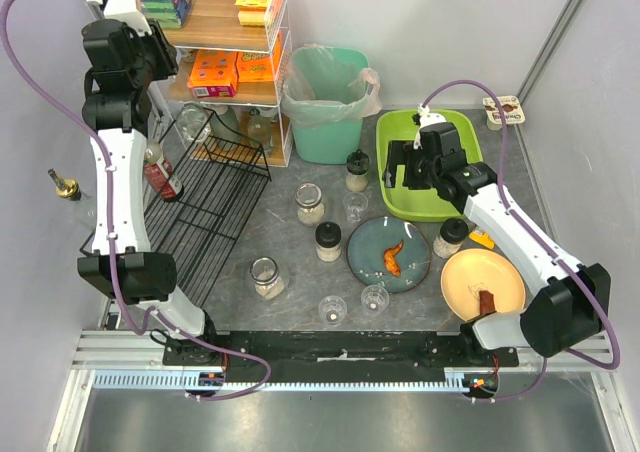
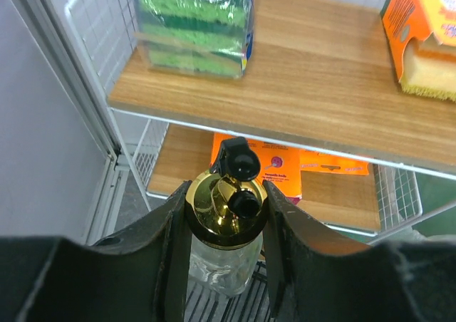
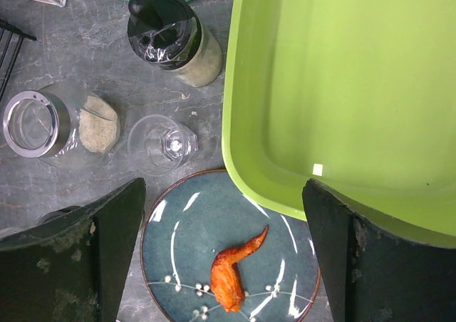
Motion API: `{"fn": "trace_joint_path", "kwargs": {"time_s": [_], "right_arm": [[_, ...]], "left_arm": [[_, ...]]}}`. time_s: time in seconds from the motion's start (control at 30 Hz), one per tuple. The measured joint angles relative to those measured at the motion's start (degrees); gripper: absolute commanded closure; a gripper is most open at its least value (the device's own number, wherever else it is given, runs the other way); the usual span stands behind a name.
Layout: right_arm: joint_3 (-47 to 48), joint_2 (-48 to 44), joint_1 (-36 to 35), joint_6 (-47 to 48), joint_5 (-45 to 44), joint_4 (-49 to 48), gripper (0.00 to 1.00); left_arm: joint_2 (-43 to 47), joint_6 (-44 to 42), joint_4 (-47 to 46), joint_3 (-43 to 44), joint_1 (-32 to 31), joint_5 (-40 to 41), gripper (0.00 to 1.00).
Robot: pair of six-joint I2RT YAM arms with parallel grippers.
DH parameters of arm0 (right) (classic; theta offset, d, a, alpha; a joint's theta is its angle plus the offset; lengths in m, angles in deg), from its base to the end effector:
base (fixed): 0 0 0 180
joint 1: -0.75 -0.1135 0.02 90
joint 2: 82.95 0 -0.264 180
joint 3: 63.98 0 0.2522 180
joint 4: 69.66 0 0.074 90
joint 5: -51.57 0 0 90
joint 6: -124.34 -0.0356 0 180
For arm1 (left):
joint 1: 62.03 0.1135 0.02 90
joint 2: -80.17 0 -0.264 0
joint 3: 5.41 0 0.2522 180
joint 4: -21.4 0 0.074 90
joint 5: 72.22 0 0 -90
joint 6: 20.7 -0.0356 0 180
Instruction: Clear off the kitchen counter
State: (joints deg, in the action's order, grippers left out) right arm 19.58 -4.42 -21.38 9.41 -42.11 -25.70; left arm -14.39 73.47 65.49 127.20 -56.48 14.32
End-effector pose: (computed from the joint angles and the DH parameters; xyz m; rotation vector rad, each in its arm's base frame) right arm 0.2824 0.1124 0.3255 0.0905 2.2730 0.3668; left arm 0.3471 0.0316 0.5206 -0.0966 1.6733 -0.0324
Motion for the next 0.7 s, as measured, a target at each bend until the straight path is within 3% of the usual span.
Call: {"fn": "trace_joint_path", "kwargs": {"time_s": [0.43, 0.57, 0.63, 0.7], "right_arm": [[0.0, 0.1, 0.3, -0.2, 0.0, -0.2, 0.02], [0.0, 0.1, 0.3, -0.2, 0.3, -0.3, 0.02], [0.0, 0.1, 0.3, -0.2, 0.5, -0.3, 0.02], [0.0, 0.1, 0.3, -0.2, 0.6, -0.4, 0.02]], "left_arm": [[0.0, 0.0, -2.7, -10.6, 0.2, -1.6, 0.97], [0.3, -0.2, -4.0, -11.6, 0.2, -1.7, 0.74], [0.6, -0.4, -4.3, -12.1, 0.2, -1.8, 0.5], [0.9, -0.6, -4.5, -12.5, 0.2, -2.1, 0.33]]}}
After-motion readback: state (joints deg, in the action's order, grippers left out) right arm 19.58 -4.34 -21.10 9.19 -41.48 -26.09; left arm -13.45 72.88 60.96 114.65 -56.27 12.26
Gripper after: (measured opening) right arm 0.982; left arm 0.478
